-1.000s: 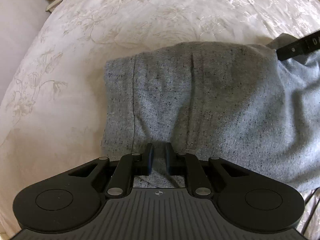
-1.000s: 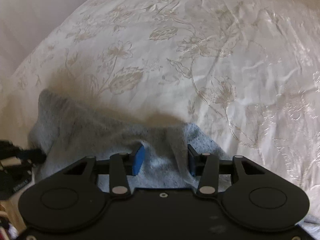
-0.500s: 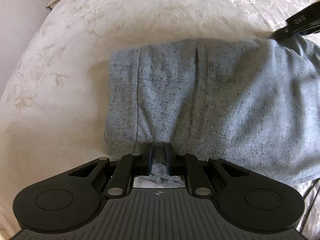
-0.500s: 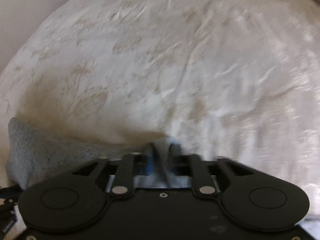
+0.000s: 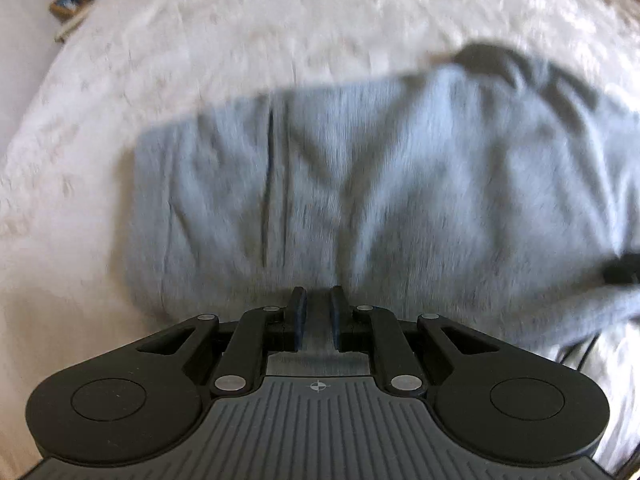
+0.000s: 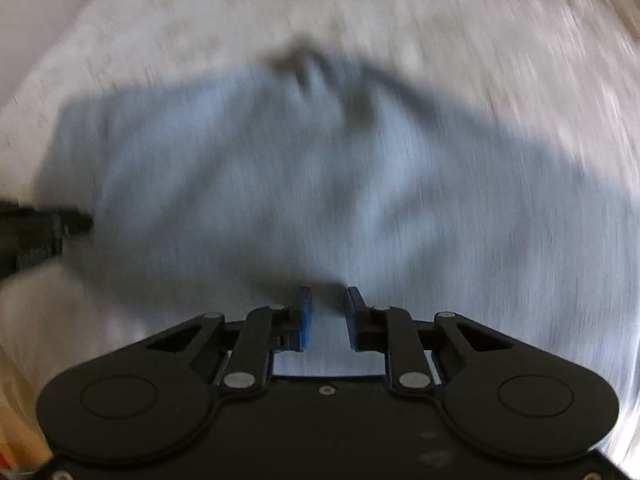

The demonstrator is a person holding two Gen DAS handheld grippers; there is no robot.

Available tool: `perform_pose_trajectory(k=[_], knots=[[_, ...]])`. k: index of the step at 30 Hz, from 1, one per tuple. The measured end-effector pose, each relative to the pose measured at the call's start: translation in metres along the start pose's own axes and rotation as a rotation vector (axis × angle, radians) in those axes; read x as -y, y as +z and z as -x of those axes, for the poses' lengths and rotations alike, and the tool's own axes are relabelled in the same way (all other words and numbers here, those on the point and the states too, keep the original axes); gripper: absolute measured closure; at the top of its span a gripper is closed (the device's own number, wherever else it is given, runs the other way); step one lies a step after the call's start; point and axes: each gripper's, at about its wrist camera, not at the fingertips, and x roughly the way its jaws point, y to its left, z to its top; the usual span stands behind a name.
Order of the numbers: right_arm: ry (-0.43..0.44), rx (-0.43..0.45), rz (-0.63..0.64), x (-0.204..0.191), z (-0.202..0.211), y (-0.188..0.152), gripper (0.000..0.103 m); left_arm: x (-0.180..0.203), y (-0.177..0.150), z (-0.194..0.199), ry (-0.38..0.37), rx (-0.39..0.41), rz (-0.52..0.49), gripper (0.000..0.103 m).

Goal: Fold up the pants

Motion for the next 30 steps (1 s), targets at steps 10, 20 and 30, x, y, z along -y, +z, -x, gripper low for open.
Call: perform_pose_trajectory(k=[10,20,30], knots=[[-0.029,0.135,-0.115,0.029,0.045,-0.04,0.082,0.028,0.011,0.03,-0.033,0.065,-0.013,0.089],[-0.067,0.204,-0.201,0.097,0.063,-0.036,0.082,0.095,0.101,0.022,-0.155,0.143,0.014,0.089],[-0.089,0.221,-0.275,0.182,0.074,-0.051,0.082,0.122,0.186,-0.048,-0.03,0.021,0.155,0.089]])
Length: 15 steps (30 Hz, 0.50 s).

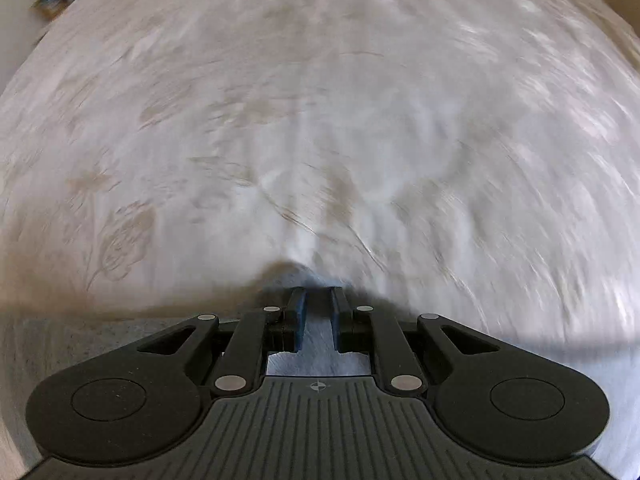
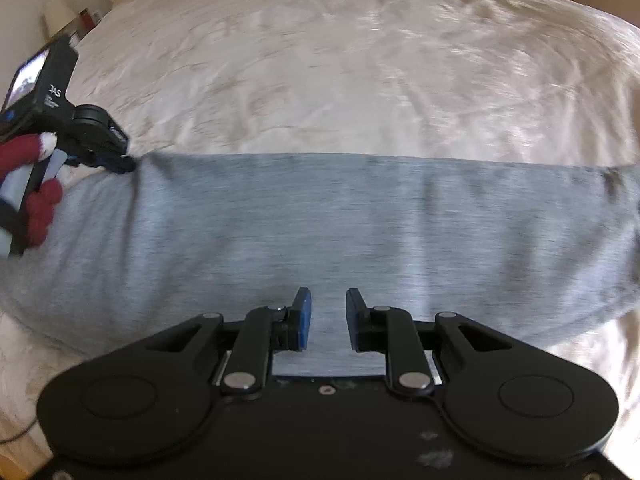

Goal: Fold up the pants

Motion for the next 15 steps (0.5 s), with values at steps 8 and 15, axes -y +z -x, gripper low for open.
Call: perform_pose_trajectory(k=[8,15], knots=[[-0.035,0.015,-0.035,0.073,-0.006,0.008,0.081,0.037,-0.044,0.068,0.035,0.134,-0.053,0.089],[-0.152,-0.006,-0.085,0.147,-0.015,0.017,0.081,0.096,-0.061,0.045,0.053,0.099,-0.137,0.089]])
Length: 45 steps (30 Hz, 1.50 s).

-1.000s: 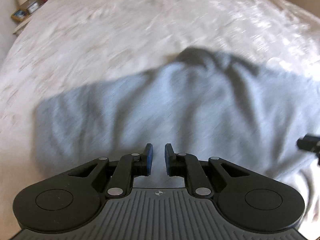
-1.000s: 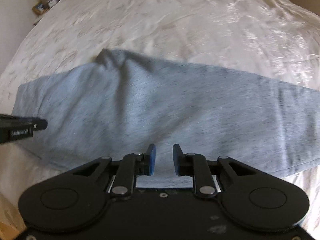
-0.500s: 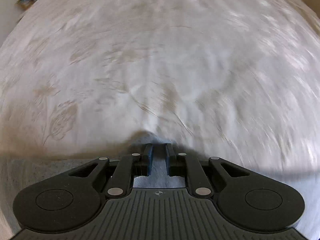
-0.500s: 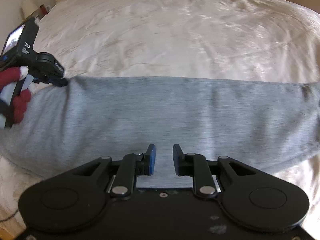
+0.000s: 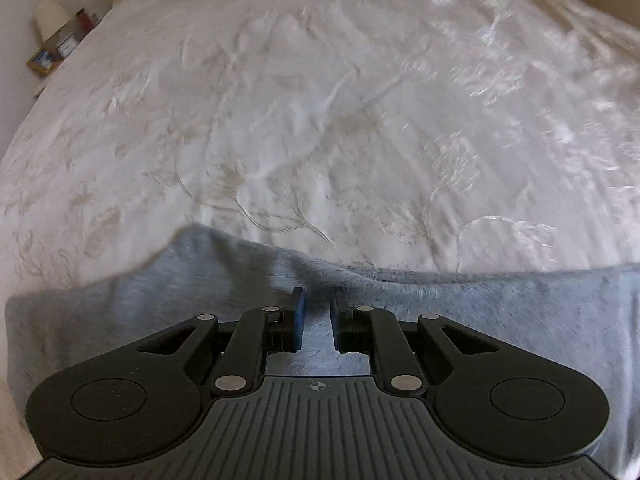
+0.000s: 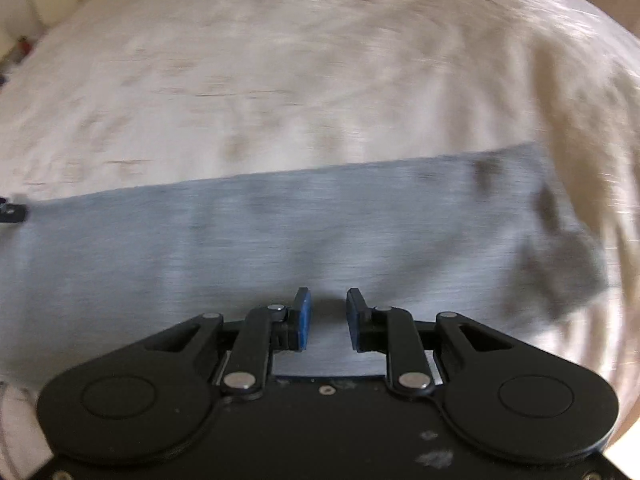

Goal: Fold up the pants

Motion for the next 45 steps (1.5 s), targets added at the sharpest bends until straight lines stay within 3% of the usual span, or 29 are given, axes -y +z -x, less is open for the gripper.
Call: perform_pose_trajectory(k=[3,6,7,9,14,19,24,27,29,31,35,39,42,44,45], knots=[[-0.067,-0.008,-0.024,0.04,0.004,0.0,0.081,-0.002,0.011,-0.025,0.07,-0.076,0.08,0.089],[-0.056,0.04,-0.051,0.077,0.023,0.001,0.079,-0.003,0.016,-0.015,0.103,-0.069,0.134,0.089],[-0.05,0.066,-0.05,0.087,0.029,0.003,0.074,0.0,0.015,-0.006,0.096,-0.051,0.138,0.089],[-0.049,0.113,-0.041,0.104,0.036,0.008,0.066,0.01,0.011,0.013,0.073,-0.019,0.114,0.089],[-0.047,0.15,-0.031,0.132,0.019,0.038,0.066,0.05,-0.013,0.052,0.015,0.027,0.009,0.089],[-0.027,0.129,-0.035,0.139,-0.012,0.064,0.066,0.078,-0.037,0.067,-0.023,0.01,-0.066,0.089],[0.002,0.094,-0.045,0.148,-0.034,0.078,0.066,0.086,-0.055,0.073,-0.025,-0.027,-0.073,0.089],[0.006,0.069,-0.008,0.148,-0.046,0.08,0.076,0.086,-0.059,0.071,-0.016,-0.045,-0.066,0.089],[0.015,0.065,-0.002,0.15,-0.048,0.081,0.099,0.086,-0.058,0.07,-0.009,-0.051,-0.062,0.089],[0.046,0.074,-0.004,0.151,-0.041,0.078,0.1,0.088,-0.056,0.071,-0.006,-0.048,-0.058,0.089],[0.014,0.143,-0.007,0.154,-0.024,0.082,0.101,0.096,-0.048,0.074,-0.011,-0.025,-0.063,0.089],[-0.018,0.093,0.004,0.151,-0.045,0.078,0.1,0.114,-0.041,0.073,-0.034,-0.023,-0.092,0.089],[-0.009,0.104,-0.032,0.154,-0.039,0.076,0.081,0.128,-0.039,0.074,-0.061,-0.019,-0.105,0.089],[0.038,0.126,-0.078,0.163,-0.025,0.071,0.052,0.137,-0.039,0.075,-0.087,-0.02,-0.116,0.089],[0.056,0.133,-0.09,0.167,-0.018,0.067,0.048,0.143,-0.04,0.075,-0.098,-0.022,-0.126,0.089]])
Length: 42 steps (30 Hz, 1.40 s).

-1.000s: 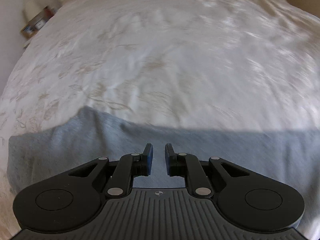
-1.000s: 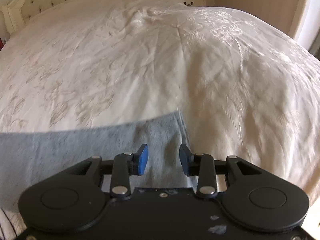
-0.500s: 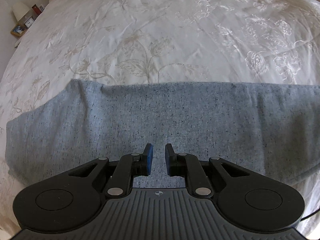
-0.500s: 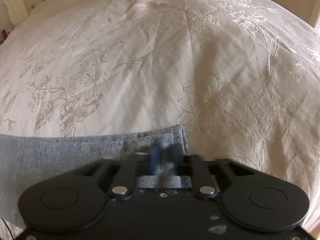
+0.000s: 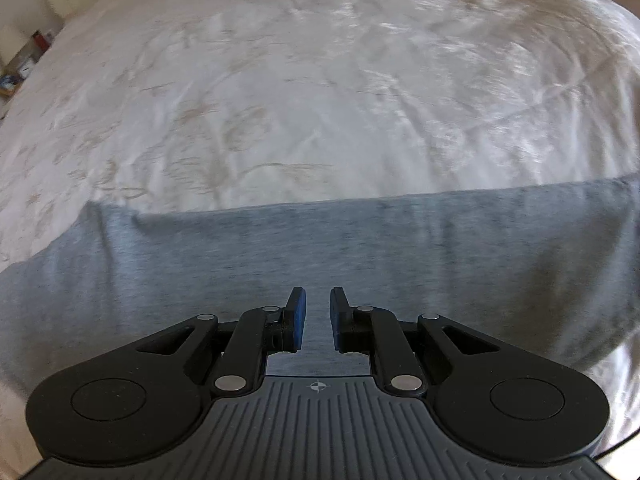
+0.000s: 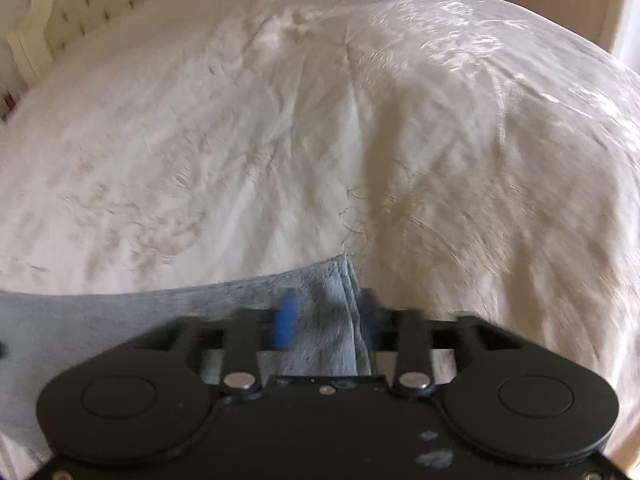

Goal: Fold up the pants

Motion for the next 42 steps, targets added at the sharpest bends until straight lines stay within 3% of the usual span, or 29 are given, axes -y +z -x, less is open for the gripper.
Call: perform_pose_trajectory(k=[5,13,15,16,17,22,29,34,38,42], knots=[[0.025,-0.054,-0.029,0.016,0.015,-0.023,0.046,0.019,-0.003,-0.004,-0.025,-0.022,-0.033,0.089],[0.12,-0.144,-0.111,0.032,-0.013,-0.035,0.042,0.022,-0.006,-0.004,-0.022,-0.05,-0.015,0.089],[0.164,-0.168,-0.141,0.035,-0.022,-0.033,0.054,0.02,-0.005,-0.005,-0.019,-0.058,-0.003,0.089],[0.177,-0.178,-0.149,0.035,-0.025,-0.031,0.079,0.02,-0.005,-0.005,-0.02,-0.062,0.002,0.089],[0.195,-0.196,-0.155,0.035,-0.029,-0.03,0.092,0.02,-0.003,-0.006,-0.022,-0.066,0.007,0.089],[0.204,-0.182,-0.161,0.027,-0.016,-0.022,0.093,0.021,0.011,-0.016,-0.027,-0.066,0.013,0.089],[0.24,-0.092,-0.199,0.016,0.025,-0.011,0.093,0.025,0.048,-0.052,-0.024,-0.07,0.03,0.089],[0.249,-0.064,-0.203,0.006,0.046,-0.005,0.093,0.036,0.066,-0.079,0.001,-0.093,-0.008,0.089],[0.241,-0.054,-0.201,0.003,0.057,-0.002,0.093,0.031,0.068,-0.069,-0.011,-0.063,0.003,0.089],[0.231,-0.044,-0.186,-0.009,0.064,0.001,0.093,0.016,0.049,-0.032,-0.048,-0.008,0.04,0.089]])
